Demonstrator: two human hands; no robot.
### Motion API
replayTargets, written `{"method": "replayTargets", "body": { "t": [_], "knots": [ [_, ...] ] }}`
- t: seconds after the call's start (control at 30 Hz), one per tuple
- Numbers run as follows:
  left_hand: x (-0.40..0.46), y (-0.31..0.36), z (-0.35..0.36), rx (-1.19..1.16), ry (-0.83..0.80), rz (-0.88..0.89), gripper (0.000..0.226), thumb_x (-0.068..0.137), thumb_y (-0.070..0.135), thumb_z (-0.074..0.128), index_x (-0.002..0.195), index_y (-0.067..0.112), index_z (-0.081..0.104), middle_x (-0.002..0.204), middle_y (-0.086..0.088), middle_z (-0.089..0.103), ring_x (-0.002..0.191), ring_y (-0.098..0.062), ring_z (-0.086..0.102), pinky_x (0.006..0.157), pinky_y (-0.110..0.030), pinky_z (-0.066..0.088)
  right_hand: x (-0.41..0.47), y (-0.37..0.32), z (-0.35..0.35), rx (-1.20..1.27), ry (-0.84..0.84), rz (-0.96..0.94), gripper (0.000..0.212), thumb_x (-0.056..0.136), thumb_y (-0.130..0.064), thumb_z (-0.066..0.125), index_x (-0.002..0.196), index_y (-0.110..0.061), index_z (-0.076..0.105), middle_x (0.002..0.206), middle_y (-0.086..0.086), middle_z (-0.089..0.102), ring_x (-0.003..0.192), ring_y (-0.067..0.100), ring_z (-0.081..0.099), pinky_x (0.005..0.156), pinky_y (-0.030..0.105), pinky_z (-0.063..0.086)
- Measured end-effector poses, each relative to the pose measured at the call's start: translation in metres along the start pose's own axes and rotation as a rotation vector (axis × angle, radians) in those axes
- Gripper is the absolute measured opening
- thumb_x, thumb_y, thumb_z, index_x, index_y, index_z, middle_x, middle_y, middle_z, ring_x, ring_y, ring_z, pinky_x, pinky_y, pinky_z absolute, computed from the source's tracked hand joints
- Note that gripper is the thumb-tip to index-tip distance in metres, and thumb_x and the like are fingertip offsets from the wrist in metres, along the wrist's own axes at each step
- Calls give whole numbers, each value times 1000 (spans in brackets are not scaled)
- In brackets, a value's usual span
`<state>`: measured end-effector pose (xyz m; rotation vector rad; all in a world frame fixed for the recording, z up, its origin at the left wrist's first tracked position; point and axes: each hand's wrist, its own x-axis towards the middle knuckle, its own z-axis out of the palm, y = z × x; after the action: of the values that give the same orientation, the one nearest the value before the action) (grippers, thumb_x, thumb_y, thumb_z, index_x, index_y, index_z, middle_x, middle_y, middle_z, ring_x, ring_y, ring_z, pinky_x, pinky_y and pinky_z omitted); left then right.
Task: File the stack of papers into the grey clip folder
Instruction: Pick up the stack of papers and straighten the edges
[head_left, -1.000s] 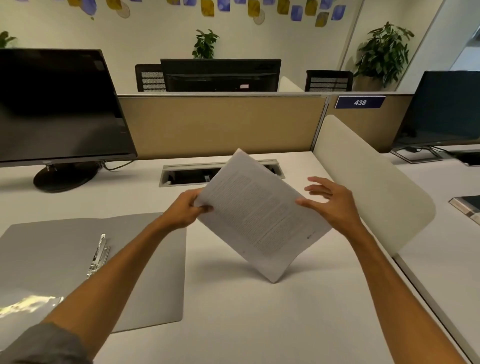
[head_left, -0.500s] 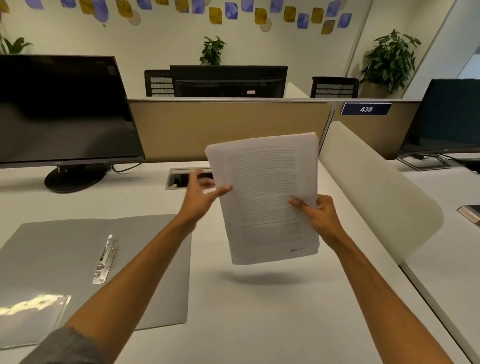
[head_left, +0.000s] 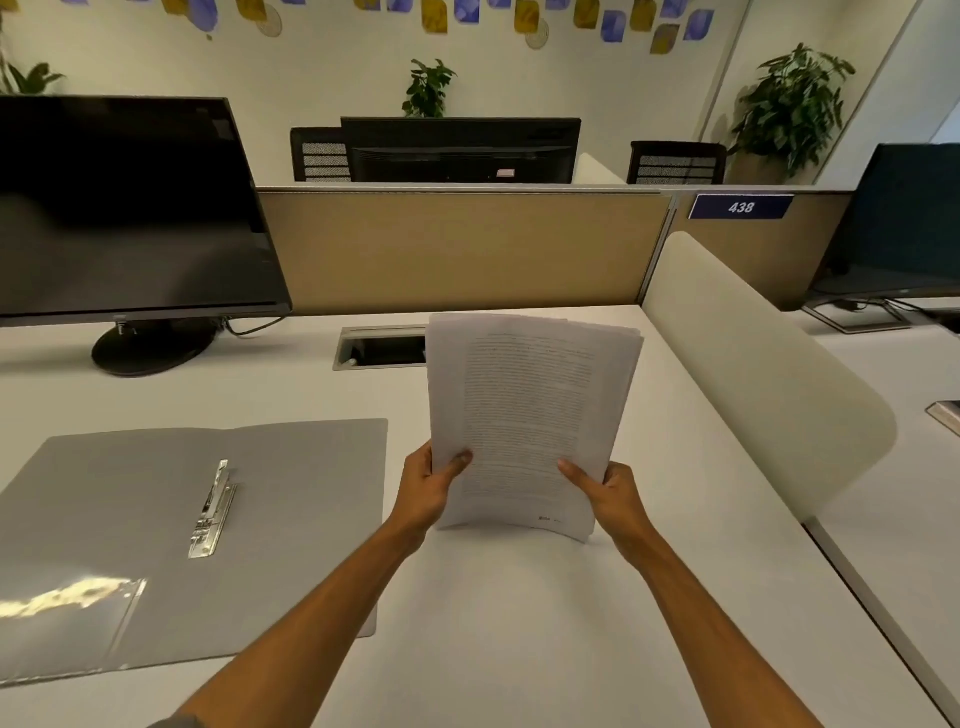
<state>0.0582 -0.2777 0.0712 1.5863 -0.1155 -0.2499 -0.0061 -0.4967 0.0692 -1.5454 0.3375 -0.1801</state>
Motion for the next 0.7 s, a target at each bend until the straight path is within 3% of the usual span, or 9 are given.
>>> {"method": "replayTargets", "body": {
  "t": [0.07,0.17,0.33,0.53,0.7],
  "knots": [
    [2,3,-1,13,-21,24,34,90,26,59,124,23,56,114,8,66,102,-14,64,87,-31,55,2,-2,4,-11,30,-12,15,83,-24,69,98,-22,68,97,-4,73,89,17,71,70,22,58],
    [7,8,-8,34,-30,13,33,90,26,60,122,22,54,114,4,65,98,-18,65,77,-27,58,4,-6,12,-28,21,-53,21,89,-22,64,110,-21,66,101,-8,72,87,15,72,66,23,58],
    [8,4,-35,23,34,-103,37,85,21,67,120,16,55,115,-2,66,95,-20,68,82,-39,58,10,-2,37,-79,3,-5,24,91,-23,62,114,-26,62,108,-4,71,91,19,72,74,34,60],
    [-8,-8,-74,-13,100,-212,34,85,15,67,115,17,52,103,5,65,88,-14,66,57,-18,53,6,13,76,-101,-79,97,25,92,-21,61,117,-22,62,109,-1,70,90,19,71,73,34,60],
    [-22,-22,-110,-18,144,-320,38,85,14,67,119,14,51,109,-2,65,90,-19,66,66,-28,55,-2,29,108,-99,-160,133,24,92,-21,61,115,-23,62,110,-1,70,91,18,71,74,33,60]
  ]
}}
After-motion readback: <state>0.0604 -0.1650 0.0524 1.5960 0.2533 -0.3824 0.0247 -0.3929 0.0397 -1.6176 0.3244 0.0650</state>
